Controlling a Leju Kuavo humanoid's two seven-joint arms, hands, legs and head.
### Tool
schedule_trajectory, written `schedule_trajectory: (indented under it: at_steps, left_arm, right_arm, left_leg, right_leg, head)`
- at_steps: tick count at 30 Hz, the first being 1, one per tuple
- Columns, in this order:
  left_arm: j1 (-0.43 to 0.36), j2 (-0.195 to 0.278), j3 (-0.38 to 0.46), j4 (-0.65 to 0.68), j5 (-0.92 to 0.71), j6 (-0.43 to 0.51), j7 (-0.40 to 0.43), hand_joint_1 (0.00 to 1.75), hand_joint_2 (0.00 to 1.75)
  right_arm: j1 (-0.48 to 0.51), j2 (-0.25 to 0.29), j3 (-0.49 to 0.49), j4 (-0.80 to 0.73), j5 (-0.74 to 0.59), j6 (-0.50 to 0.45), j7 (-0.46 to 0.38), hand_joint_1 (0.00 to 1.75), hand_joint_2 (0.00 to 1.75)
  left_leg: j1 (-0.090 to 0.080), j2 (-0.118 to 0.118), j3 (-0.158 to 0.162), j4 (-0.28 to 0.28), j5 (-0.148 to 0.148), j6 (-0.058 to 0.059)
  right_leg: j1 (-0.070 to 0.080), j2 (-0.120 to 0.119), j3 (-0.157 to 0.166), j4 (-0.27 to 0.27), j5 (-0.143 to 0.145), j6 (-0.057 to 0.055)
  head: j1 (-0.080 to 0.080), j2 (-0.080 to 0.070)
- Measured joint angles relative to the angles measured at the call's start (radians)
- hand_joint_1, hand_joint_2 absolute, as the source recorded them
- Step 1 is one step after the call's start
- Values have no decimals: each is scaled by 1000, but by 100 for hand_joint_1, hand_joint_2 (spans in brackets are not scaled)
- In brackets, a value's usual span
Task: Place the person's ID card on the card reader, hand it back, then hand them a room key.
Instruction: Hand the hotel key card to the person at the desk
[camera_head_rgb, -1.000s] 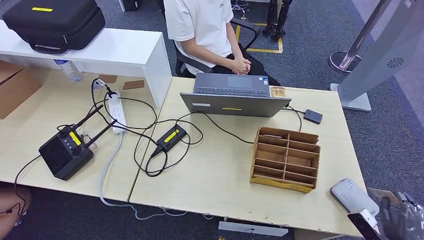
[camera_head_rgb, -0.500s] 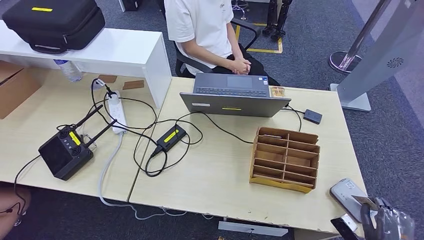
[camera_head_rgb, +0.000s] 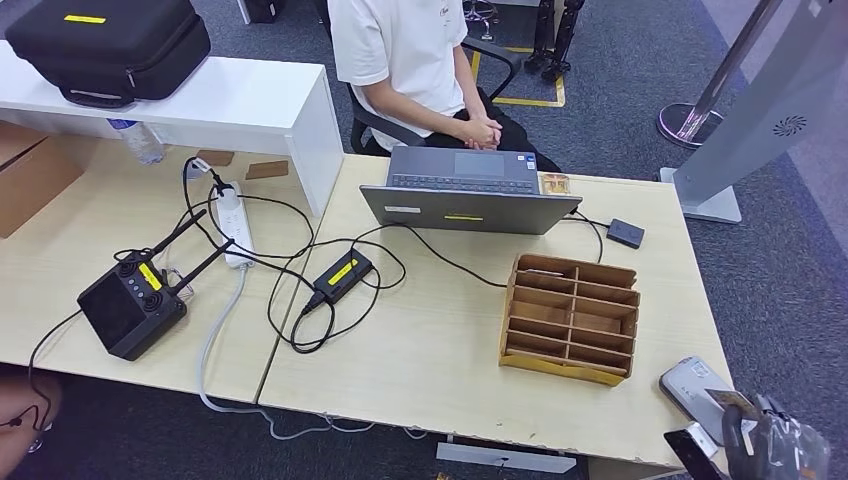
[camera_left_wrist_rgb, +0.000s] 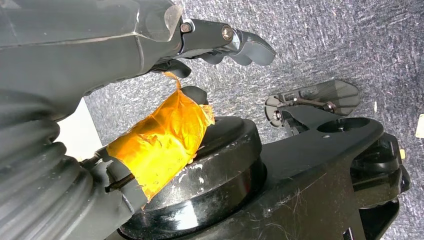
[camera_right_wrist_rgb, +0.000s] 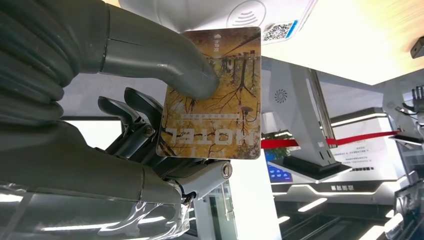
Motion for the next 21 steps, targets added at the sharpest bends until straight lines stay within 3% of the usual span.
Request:
schedule_trajectory:
  at_steps: [9, 17, 21]
  left_arm:
    - [-2, 1, 0, 0, -20, -2, 6, 0, 175]
    - [-3, 7, 0, 0, -54, -7, 8, 0, 175]
    - [-3, 8, 0, 0, -59, -8, 8, 0, 175]
  right_arm:
    - [18, -38, 58, -91, -78, 7, 83, 175, 175]
    - [-46, -186, 197, -263, -141, 69, 219, 175, 175]
    - [-80, -237, 251, -306, -138, 75, 247, 175, 175]
  left_leg:
    - [0, 1, -1, 0, 0, 0]
    - [-1, 3, 0, 0, 0, 0]
    - [-1, 1, 0, 0, 0, 0]
  right_leg:
    - [0, 1, 0, 0, 0, 0]
    - [0, 2, -1, 0, 1, 0]
    - [0, 1, 0, 0, 1, 0]
  head:
    - [0, 0]
    - [0, 0]
    - [0, 0]
